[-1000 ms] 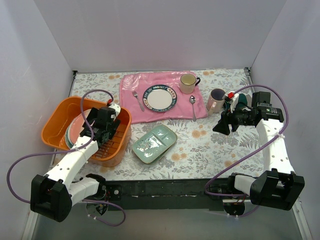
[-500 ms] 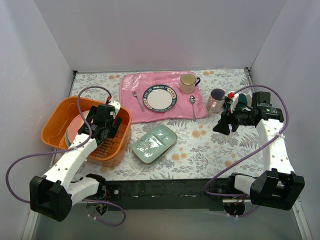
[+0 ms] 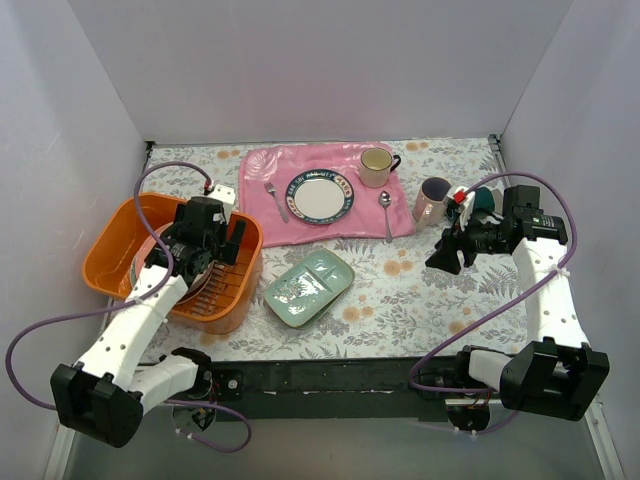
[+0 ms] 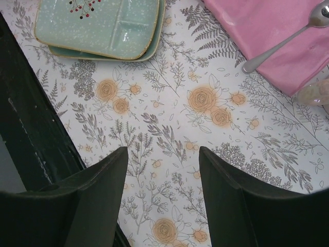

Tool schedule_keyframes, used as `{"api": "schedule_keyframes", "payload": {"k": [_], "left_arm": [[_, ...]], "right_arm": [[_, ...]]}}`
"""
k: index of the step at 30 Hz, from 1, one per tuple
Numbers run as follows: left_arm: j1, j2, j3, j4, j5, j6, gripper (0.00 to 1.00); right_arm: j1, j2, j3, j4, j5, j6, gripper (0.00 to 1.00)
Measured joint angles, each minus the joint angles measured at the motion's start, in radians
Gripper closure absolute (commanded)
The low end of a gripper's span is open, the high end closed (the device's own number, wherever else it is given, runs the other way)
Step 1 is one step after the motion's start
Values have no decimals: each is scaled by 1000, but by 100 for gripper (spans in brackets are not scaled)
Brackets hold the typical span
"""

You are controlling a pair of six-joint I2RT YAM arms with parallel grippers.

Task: Place the mixed dishes into the plastic bin
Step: Place the plate in the plastic bin.

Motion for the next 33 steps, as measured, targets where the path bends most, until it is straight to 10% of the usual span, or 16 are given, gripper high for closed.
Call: {"api": "schedule_keyframes", "payload": {"k": [33], "left_arm": [[0,-245,57,82,298,-361,2]], "right_arm": [[212,-128,-37,-167,-241,-762,4]]}}
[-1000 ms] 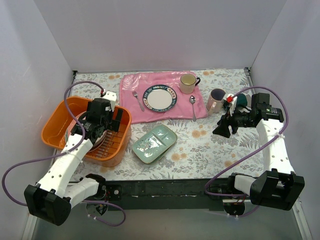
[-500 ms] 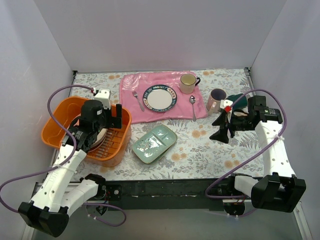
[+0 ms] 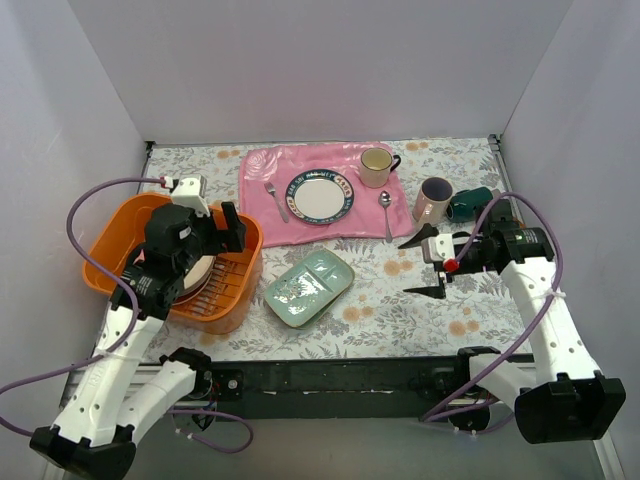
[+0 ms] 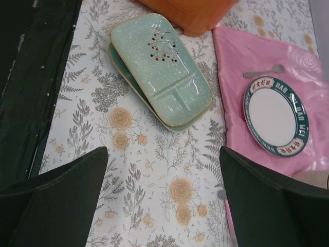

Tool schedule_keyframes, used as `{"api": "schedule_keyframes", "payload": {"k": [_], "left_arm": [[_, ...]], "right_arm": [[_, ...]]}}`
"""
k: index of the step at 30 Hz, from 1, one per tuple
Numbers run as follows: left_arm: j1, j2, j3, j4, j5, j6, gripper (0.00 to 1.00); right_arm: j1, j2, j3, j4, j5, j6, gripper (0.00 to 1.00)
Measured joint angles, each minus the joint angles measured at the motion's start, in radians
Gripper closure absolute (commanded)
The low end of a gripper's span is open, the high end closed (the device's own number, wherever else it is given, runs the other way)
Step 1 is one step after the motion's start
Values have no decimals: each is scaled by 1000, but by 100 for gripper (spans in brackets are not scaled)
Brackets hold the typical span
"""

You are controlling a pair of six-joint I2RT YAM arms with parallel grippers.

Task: Place the mixed dishes into the plastic bin
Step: Place the plate in the plastic bin, then pick up the plate at the center of the board.

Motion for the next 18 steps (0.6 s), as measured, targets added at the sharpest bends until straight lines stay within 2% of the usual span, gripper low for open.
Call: {"api": "schedule_keyframes", "payload": {"k": [4,7,18], "left_arm": [[0,-27,3,0,2,-34,2],[0,-53,8,-3,1,-57,2],[0,-150,41,-17,-1,-126,2]], "right_arm": [[113,7,-21,100,53,81,4],[227,20,-39,206,148,184,1],[735,208,-48,550,635,379,1]]}}
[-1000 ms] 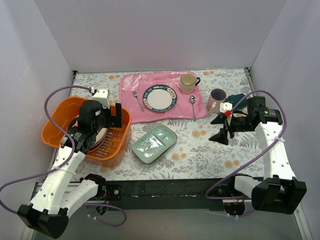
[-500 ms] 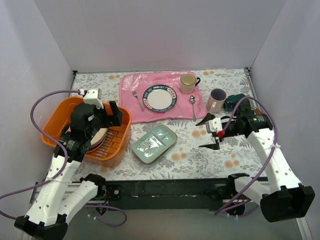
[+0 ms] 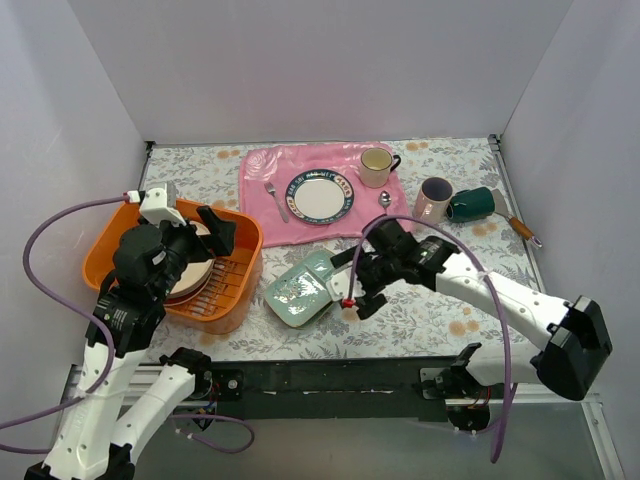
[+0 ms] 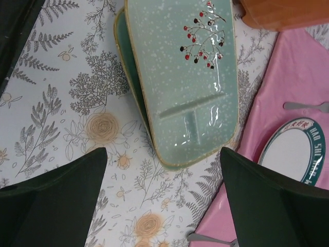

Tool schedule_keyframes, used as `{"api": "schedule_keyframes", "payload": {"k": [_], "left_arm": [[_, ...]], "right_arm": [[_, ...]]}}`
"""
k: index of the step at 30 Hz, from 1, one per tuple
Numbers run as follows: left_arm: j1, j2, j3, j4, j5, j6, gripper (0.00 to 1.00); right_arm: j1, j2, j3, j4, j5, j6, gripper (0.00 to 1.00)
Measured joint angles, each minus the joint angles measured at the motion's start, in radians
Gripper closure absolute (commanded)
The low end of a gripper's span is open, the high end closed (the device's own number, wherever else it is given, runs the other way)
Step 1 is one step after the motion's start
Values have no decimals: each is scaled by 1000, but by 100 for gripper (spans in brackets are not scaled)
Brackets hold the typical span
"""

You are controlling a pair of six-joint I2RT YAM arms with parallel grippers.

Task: Place the mixed dishes into the plastic bin
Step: Pick up the plate at the center of the board.

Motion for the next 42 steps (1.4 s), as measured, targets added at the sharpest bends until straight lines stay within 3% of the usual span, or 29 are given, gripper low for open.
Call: {"api": "schedule_keyframes", "payload": {"k": [4,7,14,20,42], "left_arm": [[0,-32,0,-27,-6,-21,2],[0,-62,0,-49,-15,-41,2],[0,-124,0,-97,-39,-80,2],[0,-150,0,-119,-65,-91,2],[0,-149,0,-124,-79,-92,2]], "right_arm": [[127,64,-21,97,114,7,3],[187,132,-21,172,165,16,11],[248,285,-1,287,220,52,41],[272,307,-1,301,229,54,59],[286,314,-34,341,241,54,61]]}}
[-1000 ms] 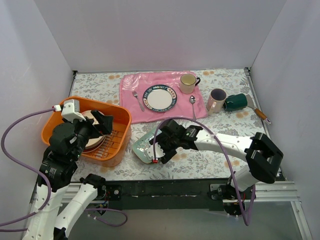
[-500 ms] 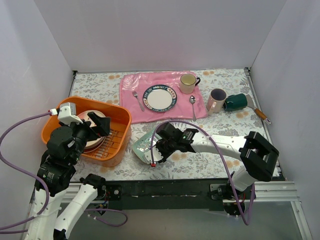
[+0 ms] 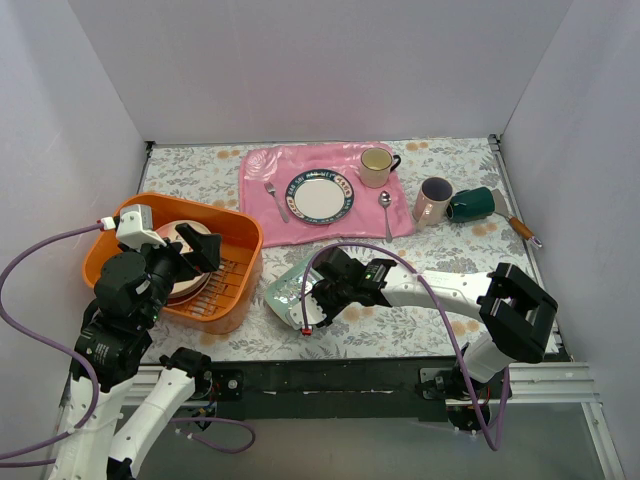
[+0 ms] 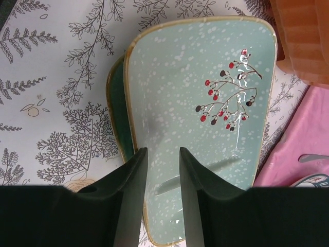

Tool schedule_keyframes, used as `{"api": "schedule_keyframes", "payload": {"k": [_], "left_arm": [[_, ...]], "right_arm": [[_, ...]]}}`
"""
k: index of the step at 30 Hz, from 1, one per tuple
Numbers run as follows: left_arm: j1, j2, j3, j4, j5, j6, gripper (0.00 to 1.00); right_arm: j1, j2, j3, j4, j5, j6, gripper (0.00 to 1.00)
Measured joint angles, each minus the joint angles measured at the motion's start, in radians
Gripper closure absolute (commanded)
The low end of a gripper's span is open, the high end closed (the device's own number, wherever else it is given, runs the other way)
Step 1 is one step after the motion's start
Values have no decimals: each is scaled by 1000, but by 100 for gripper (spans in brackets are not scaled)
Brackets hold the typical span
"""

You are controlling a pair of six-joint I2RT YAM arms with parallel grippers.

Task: Place the mixed dishes into the plastic bin
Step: Pick up the plate at the center of the board.

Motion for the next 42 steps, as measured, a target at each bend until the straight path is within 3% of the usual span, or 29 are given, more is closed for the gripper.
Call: {"api": "schedule_keyframes", "payload": {"k": [5,8,23,34,42], "left_arm": [[0,1,0,0,0,0,2],[0,2,0,2,0,0,2],[0,4,0,3,0,-6,2],[0,4,0,3,0,-6,2],[0,6,0,3,1,-6,2]], "right_arm": [[0,0,2,-5,-7,-1,47],[0,0,9,-19,-24,-4,43],[1,-1,16,-63,-74,-31,47],[4,-22,48,-245,-156,-126,45],[6,-18,10,-209,-116,-110,51]]}}
